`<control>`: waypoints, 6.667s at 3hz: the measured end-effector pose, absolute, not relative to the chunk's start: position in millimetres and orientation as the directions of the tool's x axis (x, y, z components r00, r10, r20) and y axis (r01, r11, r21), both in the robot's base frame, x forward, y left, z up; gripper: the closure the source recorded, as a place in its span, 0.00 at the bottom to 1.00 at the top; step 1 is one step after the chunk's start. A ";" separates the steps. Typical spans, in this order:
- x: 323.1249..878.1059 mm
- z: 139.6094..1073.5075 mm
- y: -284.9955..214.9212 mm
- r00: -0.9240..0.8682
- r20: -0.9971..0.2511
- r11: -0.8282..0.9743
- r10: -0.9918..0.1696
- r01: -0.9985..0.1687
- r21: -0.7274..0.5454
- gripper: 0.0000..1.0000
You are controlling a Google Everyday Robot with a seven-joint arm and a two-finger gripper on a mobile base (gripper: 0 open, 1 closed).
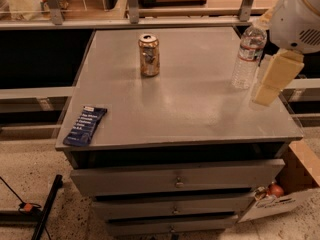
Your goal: Move orange can near rxbar blueberry
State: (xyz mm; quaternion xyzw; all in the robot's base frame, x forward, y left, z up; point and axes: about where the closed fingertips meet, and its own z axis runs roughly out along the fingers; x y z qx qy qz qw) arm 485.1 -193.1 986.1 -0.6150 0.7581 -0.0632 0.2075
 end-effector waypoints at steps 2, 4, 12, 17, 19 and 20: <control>528.5 982.9 -165.7 -0.109 -0.296 0.222 -0.949 -0.897 -0.383 0.00; 587.5 976.0 -163.1 -0.102 -0.334 0.255 -0.937 -0.852 -0.457 0.00; 752.9 897.5 1.1 0.015 -0.711 0.281 -0.703 -0.912 -0.298 0.13; 708.5 914.2 35.3 0.067 -0.712 0.119 -0.699 -0.971 -0.208 1.00; 673.1 910.7 66.4 0.122 -0.767 -0.004 -0.630 -0.988 -0.153 1.00; 642.6 903.4 80.9 0.141 -0.775 -0.071 -0.615 -0.990 -0.123 1.00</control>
Offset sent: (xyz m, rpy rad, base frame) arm 0.0333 0.0218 -0.0023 0.0423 -0.0370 0.0303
